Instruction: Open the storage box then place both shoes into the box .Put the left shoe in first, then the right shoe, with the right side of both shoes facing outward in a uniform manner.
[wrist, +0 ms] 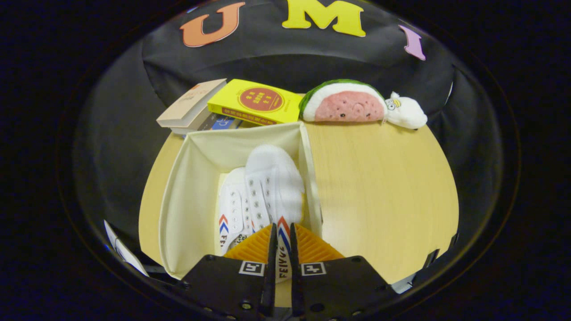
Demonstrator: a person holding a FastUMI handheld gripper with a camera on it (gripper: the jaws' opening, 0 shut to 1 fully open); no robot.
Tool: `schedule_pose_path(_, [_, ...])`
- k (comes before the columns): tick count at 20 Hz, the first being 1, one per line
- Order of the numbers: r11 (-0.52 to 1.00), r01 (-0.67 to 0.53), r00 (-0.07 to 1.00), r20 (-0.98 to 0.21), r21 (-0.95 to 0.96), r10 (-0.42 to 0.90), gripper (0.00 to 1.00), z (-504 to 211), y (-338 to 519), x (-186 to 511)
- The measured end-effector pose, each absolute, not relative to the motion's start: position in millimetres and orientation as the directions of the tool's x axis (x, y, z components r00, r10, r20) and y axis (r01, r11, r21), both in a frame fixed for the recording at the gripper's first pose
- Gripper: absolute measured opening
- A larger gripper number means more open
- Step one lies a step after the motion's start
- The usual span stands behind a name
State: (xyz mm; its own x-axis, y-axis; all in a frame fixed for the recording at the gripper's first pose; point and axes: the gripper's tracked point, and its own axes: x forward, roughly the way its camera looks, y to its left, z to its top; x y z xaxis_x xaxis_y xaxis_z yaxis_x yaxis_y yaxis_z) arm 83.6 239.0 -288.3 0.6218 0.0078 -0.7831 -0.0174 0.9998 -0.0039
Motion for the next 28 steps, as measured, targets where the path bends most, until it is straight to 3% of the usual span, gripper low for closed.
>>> schedule_pose_path(2, [1.0,-0.029,0.646,-0.763,-0.006,0.014,0.25,-278,241,80])
schedule_pose_path(7, [1.0,-0.024,0.697,-0.717,0.004,0.02,0.69,-249,225,62])
schedule_pose_path(11, [1.0,-0.018,0.763,-0.646,0.019,0.026,0.82,-214,206,44])
schedule_pose_path(15, [0.999,0.036,0.874,-0.486,0.023,-0.021,0.91,-156,173,27])
schedule_pose_path(20, [0.999,0.035,0.936,-0.35,0.005,-0.031,0.97,-90,134,-15])
schedule_pose_path(24, [0.994,0.093,0.98,-0.171,-0.053,-0.101,0.96,-32,94,-48])
schedule_pose_path(28, [0.995,0.085,0.994,-0.069,-0.058,-0.089,0.95,9,82,-95])
